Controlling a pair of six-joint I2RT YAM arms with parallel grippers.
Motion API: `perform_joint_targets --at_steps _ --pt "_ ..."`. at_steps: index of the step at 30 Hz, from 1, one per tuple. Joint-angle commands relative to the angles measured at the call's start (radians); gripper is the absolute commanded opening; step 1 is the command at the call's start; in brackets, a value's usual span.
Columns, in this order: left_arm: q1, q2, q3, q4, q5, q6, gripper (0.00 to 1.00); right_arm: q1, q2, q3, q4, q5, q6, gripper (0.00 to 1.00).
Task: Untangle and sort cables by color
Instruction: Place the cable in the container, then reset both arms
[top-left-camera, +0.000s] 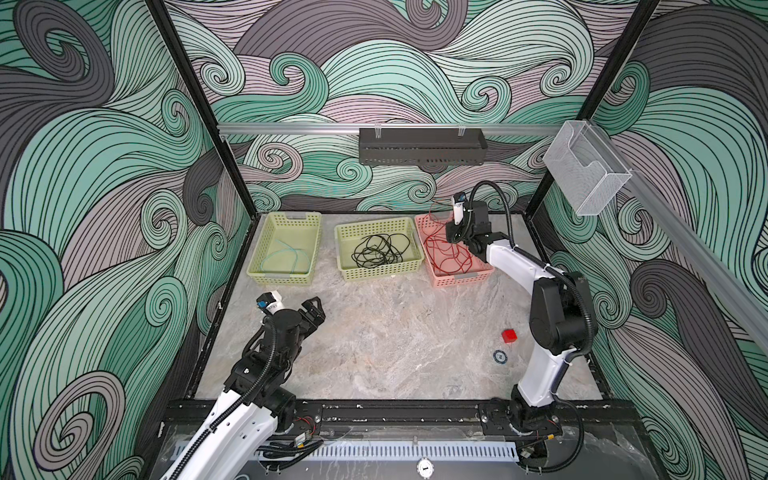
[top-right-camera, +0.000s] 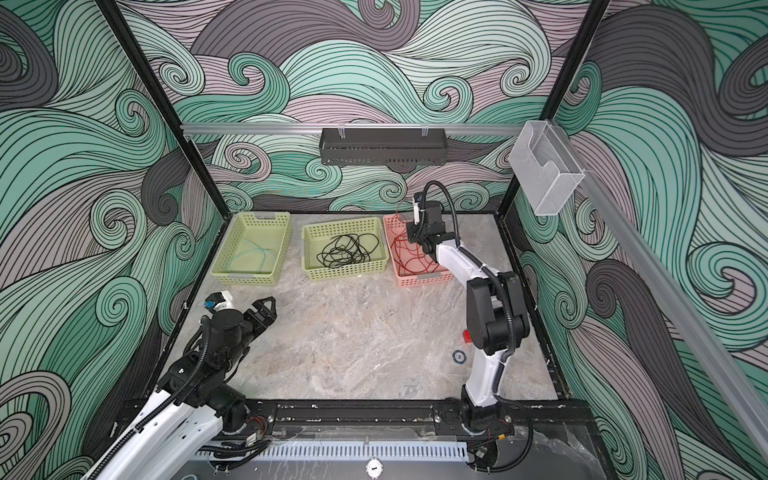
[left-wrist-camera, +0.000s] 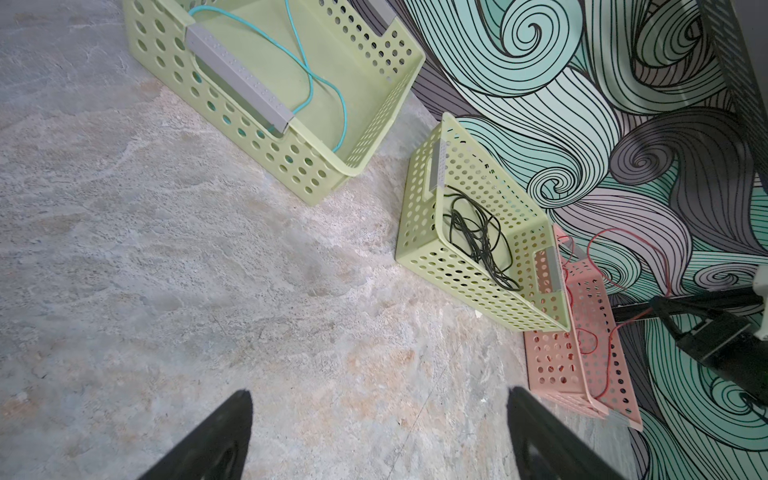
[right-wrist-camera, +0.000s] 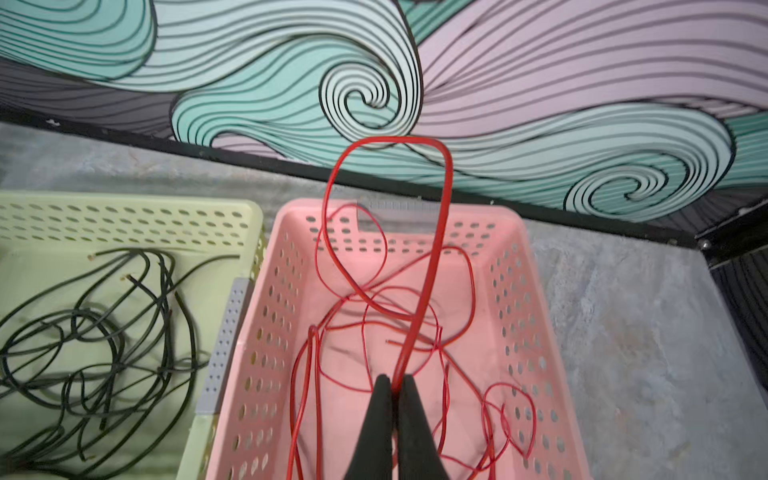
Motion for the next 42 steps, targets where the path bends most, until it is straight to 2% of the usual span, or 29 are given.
perform_joint_targets --at_steps 1,4,5,6,7,8,12,15,17,18,20,21,24,26,30,31,33,35,36,39,42 --pt "0.004 0.01 0.007 0.01 -0.01 0.022 0.92 -0.004 -0.036 -0.06 -0.116 0.026 0.083 0.0" --pt "0.004 0.006 0.017 -0.007 -0.009 0.029 0.92 -0.004 -0.026 -0.062 -0.166 0.037 0.089 0.0" --pt "0.005 0.004 0.02 -0.013 -0.009 0.032 0.92 -0.003 -0.018 -0.047 -0.201 0.051 0.097 0.04" --pt "0.004 0.0 0.022 -0.019 -0.009 0.034 0.92 -0.005 -0.019 -0.029 -0.24 0.068 0.098 0.29" --pt "0.004 -0.004 0.022 -0.025 -0.01 0.034 0.92 -0.005 -0.018 -0.018 -0.268 0.089 0.105 0.43" --pt "0.005 -0.008 0.022 -0.029 -0.01 0.035 0.92 -0.005 -0.03 -0.014 -0.284 0.094 0.108 0.5" --pt "0.006 -0.022 0.031 -0.04 -0.01 0.058 0.92 0.005 -0.159 -0.034 -0.321 0.063 0.128 0.65" --pt "0.004 -0.022 0.08 -0.043 -0.007 0.151 0.93 0.021 -0.287 -0.069 -0.345 0.02 0.151 0.82" --pt "0.004 -0.007 0.148 -0.051 -0.006 0.231 0.93 0.04 -0.379 -0.1 -0.363 0.001 0.162 0.86" --pt "0.005 0.007 0.187 -0.065 -0.003 0.27 0.93 0.051 -0.426 -0.121 -0.363 -0.011 0.165 0.97" --pt "0.002 0.048 0.281 -0.107 0.015 0.345 0.94 0.079 -0.529 -0.172 -0.354 -0.042 0.178 0.99" --pt "0.004 0.073 0.327 -0.138 0.035 0.379 0.98 0.099 -0.574 -0.196 -0.344 -0.041 0.195 0.99" --pt "0.004 0.16 0.438 -0.238 0.058 0.373 0.99 0.174 -0.698 -0.269 -0.33 -0.061 0.182 0.99" --pt "0.003 0.216 0.452 -0.246 0.065 0.398 0.99 0.224 -0.756 -0.344 -0.31 -0.02 0.205 0.99" --pt "0.003 0.278 0.323 -0.103 0.073 0.442 0.99 0.232 -0.816 -0.608 -0.135 -0.128 0.108 0.99" --pt "0.003 0.29 0.276 -0.049 0.058 0.44 0.99 0.232 -0.832 -0.669 -0.099 -0.116 0.084 0.99" --pt "0.003 0.304 0.191 0.081 0.069 0.522 0.99 0.231 -0.863 -0.758 -0.035 -0.088 0.068 0.99" --pt "0.003 0.296 0.102 0.22 0.011 0.543 0.99 0.23 -0.903 -0.85 0.08 -0.08 0.034 0.99" --pt "0.003 0.286 0.057 0.303 -0.01 0.586 0.99 0.23 -0.92 -0.889 0.142 -0.081 0.012 0.99" --pt "0.003 0.275 -0.041 0.52 -0.007 0.873 0.99 0.23 -0.944 -0.99 0.308 -0.058 -0.102 0.99" --pt "0.009 0.346 -0.059 0.61 -0.128 1.019 0.99 0.23 -0.93 -0.993 0.295 -0.065 -0.19 0.99"
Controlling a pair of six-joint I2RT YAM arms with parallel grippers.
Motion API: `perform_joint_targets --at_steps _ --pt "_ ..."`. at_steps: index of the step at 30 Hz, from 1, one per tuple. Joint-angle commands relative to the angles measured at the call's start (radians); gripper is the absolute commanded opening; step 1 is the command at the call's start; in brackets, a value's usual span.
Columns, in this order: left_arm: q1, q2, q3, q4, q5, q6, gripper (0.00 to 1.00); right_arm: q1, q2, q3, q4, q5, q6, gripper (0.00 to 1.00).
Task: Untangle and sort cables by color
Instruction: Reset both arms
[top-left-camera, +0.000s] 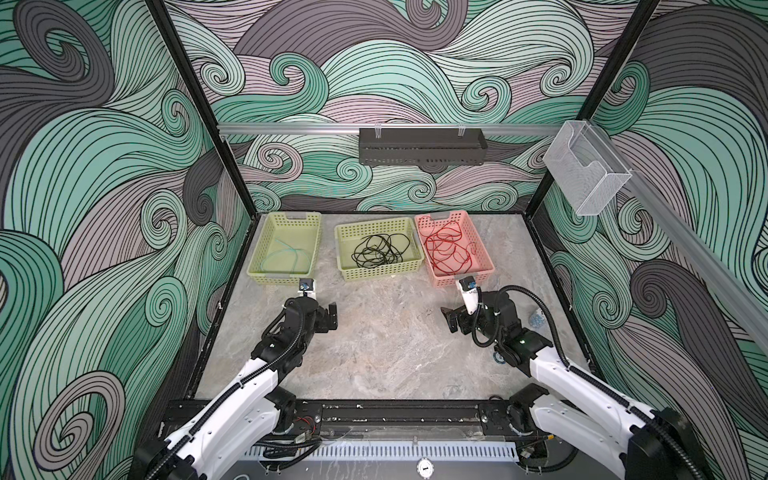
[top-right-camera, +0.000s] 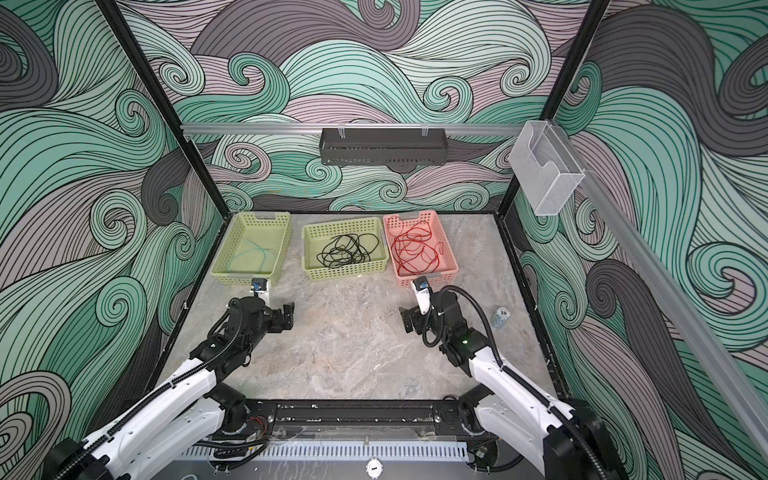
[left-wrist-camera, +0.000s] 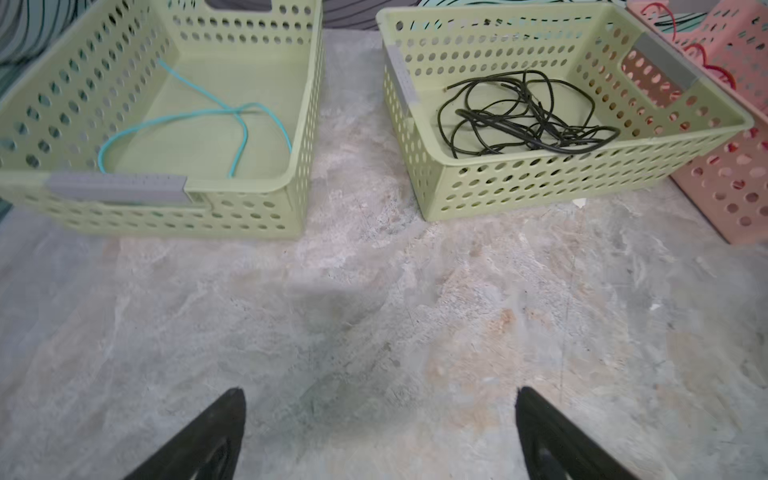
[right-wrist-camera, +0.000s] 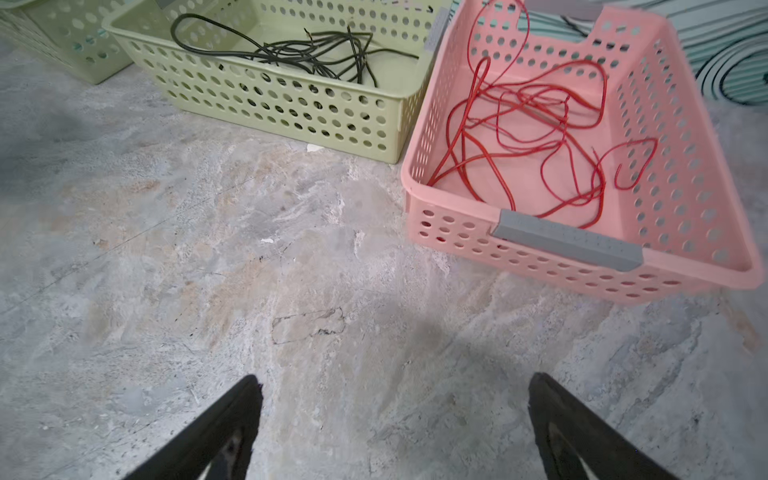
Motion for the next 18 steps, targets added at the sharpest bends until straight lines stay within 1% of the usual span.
perform_joint_targets --at_steps 1,3,5,7,9,11,13,14,16,17,18 --pt "0.016 0.082 0.003 0.296 -0.158 0.277 0.99 -0.001 0.01 0.02 0.135 0.037 -0.119 0.99" --pt "0.054 0.187 -0.037 0.46 -0.198 0.311 0.99 -0.003 0.03 0.02 0.163 0.087 -0.13 0.99" --pt "0.134 0.285 -0.067 0.6 -0.121 0.286 0.99 -0.014 0.044 0.01 0.207 0.138 -0.143 0.99" --pt "0.235 0.401 -0.066 0.698 0.0 0.253 0.99 -0.045 0.065 -0.009 0.264 0.175 -0.156 0.99" --pt "0.266 0.469 -0.024 0.715 0.037 0.269 0.99 -0.092 0.095 -0.026 0.316 0.195 -0.166 0.99" --pt "0.322 0.512 0.005 0.725 0.093 0.248 0.99 -0.146 0.129 -0.043 0.38 0.209 -0.171 0.99" --pt "0.415 0.561 0.003 0.784 0.183 0.156 0.99 -0.215 0.157 -0.051 0.436 0.208 -0.165 0.99" --pt "0.448 0.598 -0.001 0.821 0.202 0.128 0.99 -0.25 0.169 -0.051 0.457 0.201 -0.161 0.99" --pt "0.479 0.706 0.015 0.889 0.249 0.112 0.99 -0.319 0.195 -0.05 0.487 0.157 -0.133 0.99" --pt "0.481 0.745 0.045 0.893 0.304 0.146 0.99 -0.356 0.21 -0.053 0.508 0.118 -0.098 0.99" --pt "0.481 0.744 0.1 0.791 0.341 0.164 0.99 -0.396 0.234 -0.06 0.546 0.068 -0.062 0.99"
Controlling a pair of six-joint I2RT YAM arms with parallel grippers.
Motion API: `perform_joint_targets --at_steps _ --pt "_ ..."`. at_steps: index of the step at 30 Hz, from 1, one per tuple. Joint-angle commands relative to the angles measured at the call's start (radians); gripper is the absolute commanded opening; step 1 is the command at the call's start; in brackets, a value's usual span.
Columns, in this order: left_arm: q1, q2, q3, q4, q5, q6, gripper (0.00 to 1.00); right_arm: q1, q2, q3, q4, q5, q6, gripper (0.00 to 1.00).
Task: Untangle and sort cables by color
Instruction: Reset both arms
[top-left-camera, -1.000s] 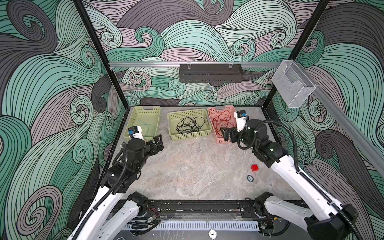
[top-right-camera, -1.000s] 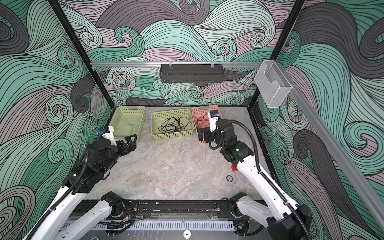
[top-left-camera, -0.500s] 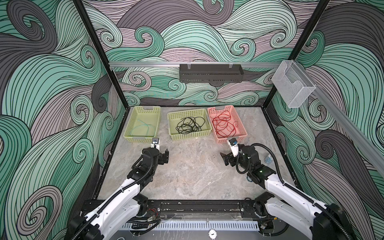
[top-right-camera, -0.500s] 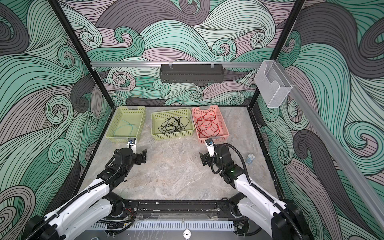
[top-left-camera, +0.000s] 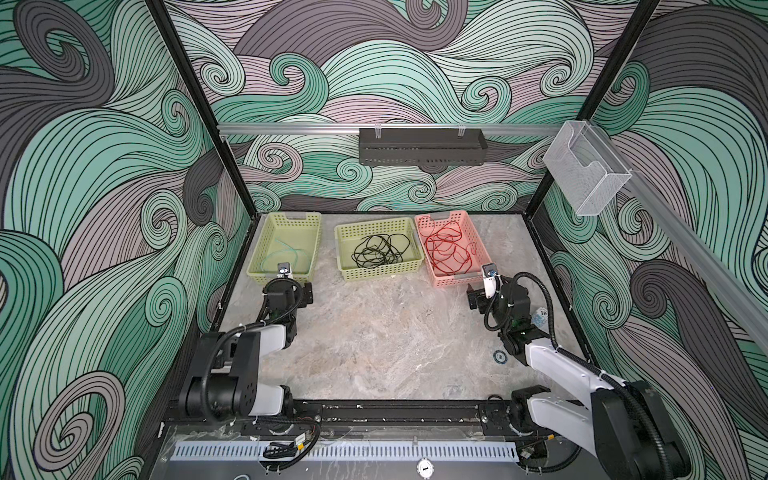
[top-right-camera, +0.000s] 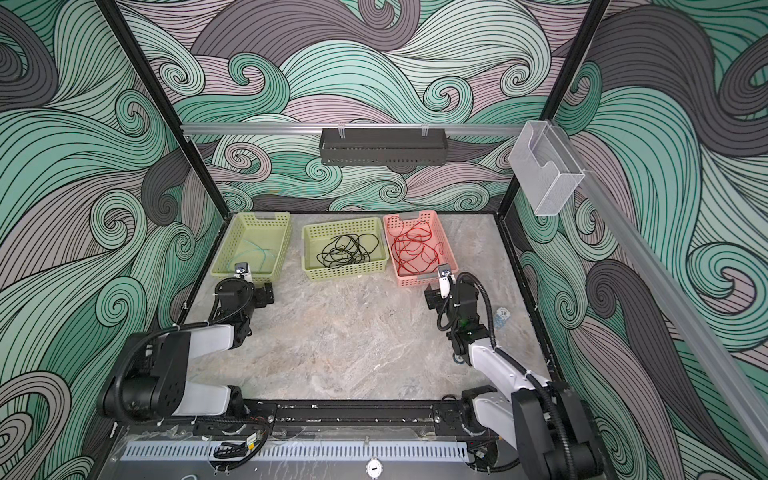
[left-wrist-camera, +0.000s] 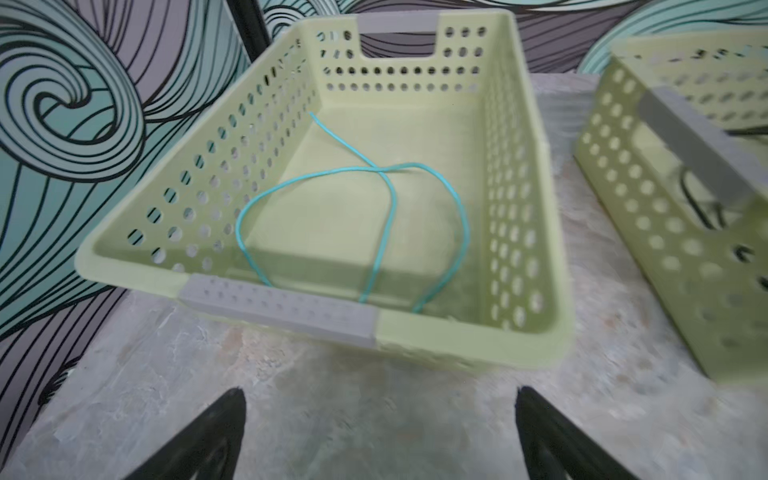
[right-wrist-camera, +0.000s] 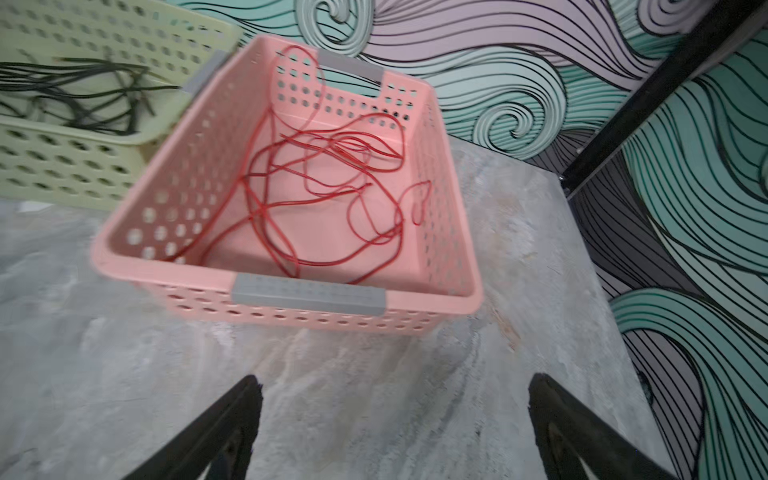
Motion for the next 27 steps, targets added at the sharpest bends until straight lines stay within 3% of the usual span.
perform_joint_targets --at_steps 1,4,9,11,13,16,27 --pt "0.012 0.021 0.111 -0.074 0.146 -0.03 0.99 -0.095 0.062 -0.022 0.198 -0.095 0.097 0.99" --pt "0.013 0.03 0.108 -0.06 0.121 -0.041 0.99 -0.134 0.198 -0.039 0.375 -0.158 0.159 0.99" --pt "0.012 0.032 0.105 -0.048 0.119 -0.039 0.99 -0.118 0.433 -0.03 0.612 -0.203 0.139 1.0" --pt "0.013 0.031 0.106 -0.051 0.118 -0.04 0.99 -0.118 0.366 0.038 0.367 -0.181 0.146 1.0" --pt "0.011 0.031 0.106 -0.049 0.119 -0.04 0.99 -0.138 0.42 0.057 0.415 -0.187 0.176 1.0" --pt "0.01 0.033 0.106 -0.046 0.118 -0.04 0.99 -0.141 0.402 0.078 0.343 -0.15 0.193 1.0" --pt "0.01 0.033 0.106 -0.048 0.117 -0.038 0.99 -0.14 0.404 0.073 0.358 -0.15 0.19 1.0"
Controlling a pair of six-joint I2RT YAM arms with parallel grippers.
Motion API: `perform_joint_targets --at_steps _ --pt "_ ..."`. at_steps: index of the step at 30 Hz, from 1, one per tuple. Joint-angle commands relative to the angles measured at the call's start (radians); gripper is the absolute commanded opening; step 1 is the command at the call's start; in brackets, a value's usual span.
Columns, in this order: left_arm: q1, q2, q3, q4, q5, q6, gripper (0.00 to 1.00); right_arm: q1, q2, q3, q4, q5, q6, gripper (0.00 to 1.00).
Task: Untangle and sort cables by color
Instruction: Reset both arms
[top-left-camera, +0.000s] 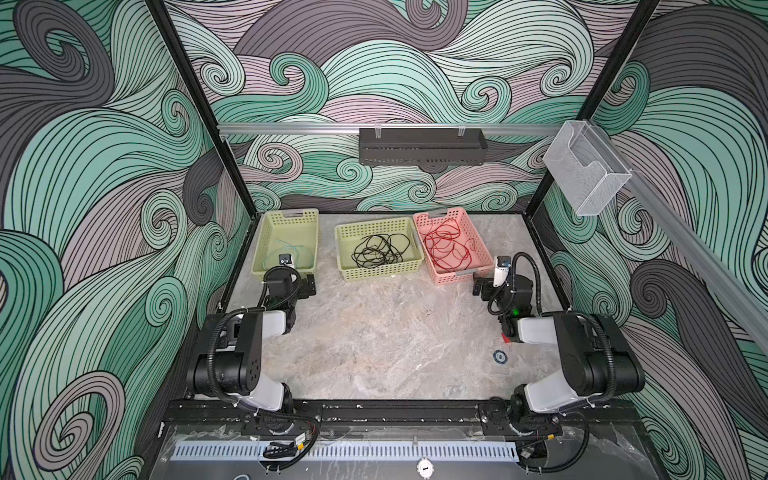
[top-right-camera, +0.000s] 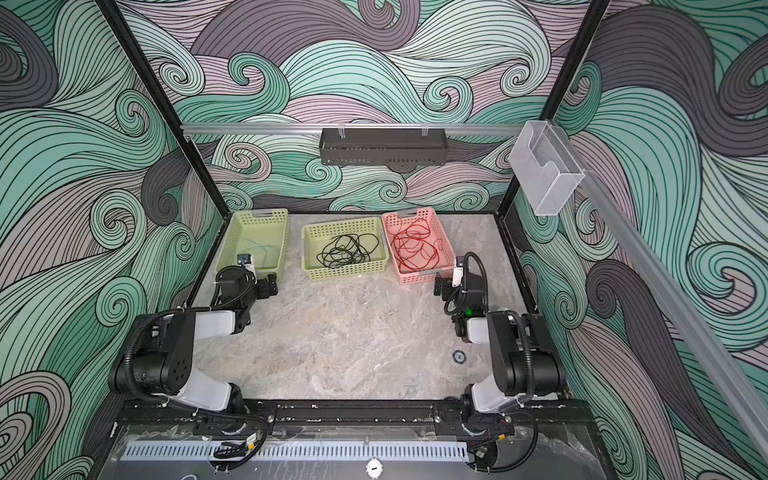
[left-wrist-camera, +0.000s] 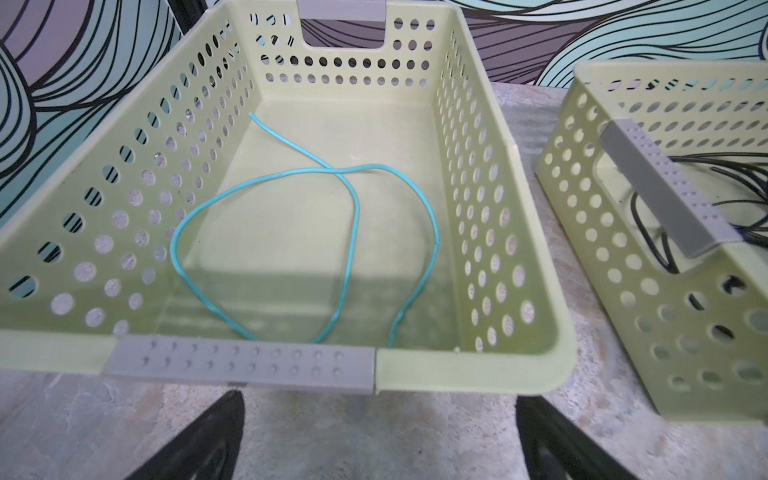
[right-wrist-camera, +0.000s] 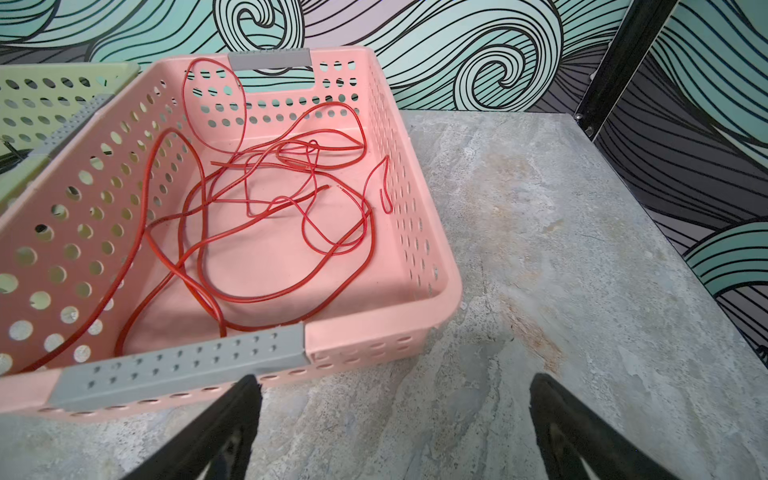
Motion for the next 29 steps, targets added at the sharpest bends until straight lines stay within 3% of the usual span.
perform_joint_targets --at_steps 1,29 --pt "0.005 -0.01 0.019 0.003 0.013 -0.002 0.99 -0.002 -0.006 0.01 0.005 0.011 0.01 1.0" --pt "0.004 -0.011 0.019 0.003 0.01 -0.002 0.99 0.001 -0.005 0.012 0.002 0.017 0.008 1.0"
